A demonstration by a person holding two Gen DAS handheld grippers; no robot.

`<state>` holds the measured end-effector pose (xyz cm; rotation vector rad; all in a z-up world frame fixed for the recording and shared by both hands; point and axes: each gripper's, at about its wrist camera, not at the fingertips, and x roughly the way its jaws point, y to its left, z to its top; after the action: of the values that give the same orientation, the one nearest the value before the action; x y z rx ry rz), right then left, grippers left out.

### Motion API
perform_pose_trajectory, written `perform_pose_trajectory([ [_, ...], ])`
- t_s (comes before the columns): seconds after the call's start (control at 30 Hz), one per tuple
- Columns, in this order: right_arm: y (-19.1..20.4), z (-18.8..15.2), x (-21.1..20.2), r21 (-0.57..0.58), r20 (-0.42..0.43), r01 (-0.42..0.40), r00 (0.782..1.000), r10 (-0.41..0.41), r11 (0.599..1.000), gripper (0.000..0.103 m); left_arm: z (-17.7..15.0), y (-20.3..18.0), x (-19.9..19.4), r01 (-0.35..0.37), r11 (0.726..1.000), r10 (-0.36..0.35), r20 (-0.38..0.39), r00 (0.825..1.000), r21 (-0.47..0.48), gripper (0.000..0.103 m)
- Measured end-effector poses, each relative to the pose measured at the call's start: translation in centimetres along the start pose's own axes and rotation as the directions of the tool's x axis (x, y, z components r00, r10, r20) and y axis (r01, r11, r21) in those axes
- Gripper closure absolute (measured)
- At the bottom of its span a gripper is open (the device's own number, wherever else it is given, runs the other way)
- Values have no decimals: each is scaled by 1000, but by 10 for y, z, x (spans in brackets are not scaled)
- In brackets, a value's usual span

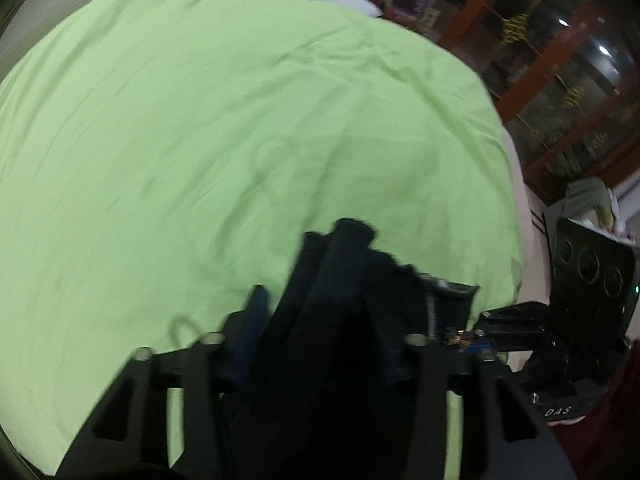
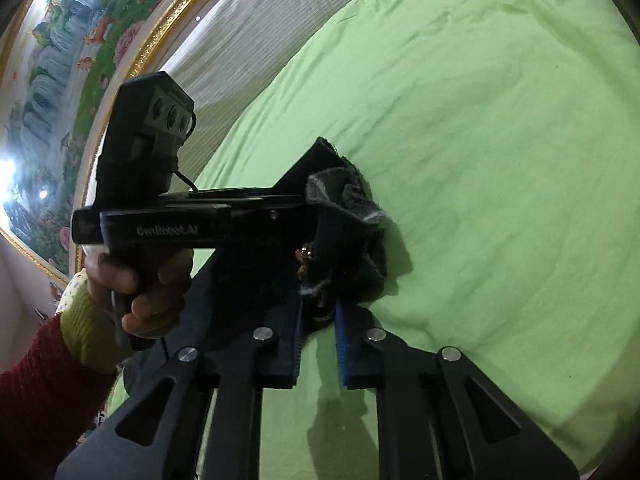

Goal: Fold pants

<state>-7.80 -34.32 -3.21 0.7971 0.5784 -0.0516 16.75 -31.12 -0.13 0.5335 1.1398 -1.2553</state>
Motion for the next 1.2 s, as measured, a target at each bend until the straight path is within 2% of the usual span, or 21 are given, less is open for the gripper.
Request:
perform_pose_trajectory([
  [0.03, 0, -1, -1, -1, 2, -2, 1000, 2, 1000, 88, -1, -3, 0, 15, 1000, -15, 7, 1000, 13, 77],
  [0.13, -1, 0, -3, 1, 12, -15, 1000, 15, 1000, 88, -3, -4, -3, 26, 1000, -27, 31, 999, 12, 87],
  [0.23, -1, -3, -9, -20, 21, -21, 1000, 21, 1000, 89, -6, 0, -10, 64, 997, -62, 61, 996, -33, 91],
  [0.33, -5, -8, -20, -42, 32, -33, 999, 34, 999, 89, -12, 1, -26, 84, 995, -78, 100, 992, -59, 92],
  [0.47, 11, -6, -30, -98, 48, -75, 996, 80, 992, 89, -21, -2, -54, 88, 995, -79, 154, 985, -55, 92],
  [0.67, 48, -3, -37, -197, 43, -195, 977, 208, 961, 89, -46, 3, -112, 94, 992, -70, 259, 963, -80, 92],
  [0.8, 79, -6, -30, -274, 3, -252, 965, 263, 928, 89, -70, 7, -148, 69, 993, -33, 321, 946, -100, 92],
  [0.97, 115, -17, -11, -346, -66, -299, 953, 295, 889, 89, -109, 16, -180, 51, 987, 11, 385, 923, -151, 92],
  [1.2, 141, -35, 19, -402, -179, -326, 944, 276, 856, 89, -171, 36, -201, 71, 962, 55, 445, 894, -262, 92],
])
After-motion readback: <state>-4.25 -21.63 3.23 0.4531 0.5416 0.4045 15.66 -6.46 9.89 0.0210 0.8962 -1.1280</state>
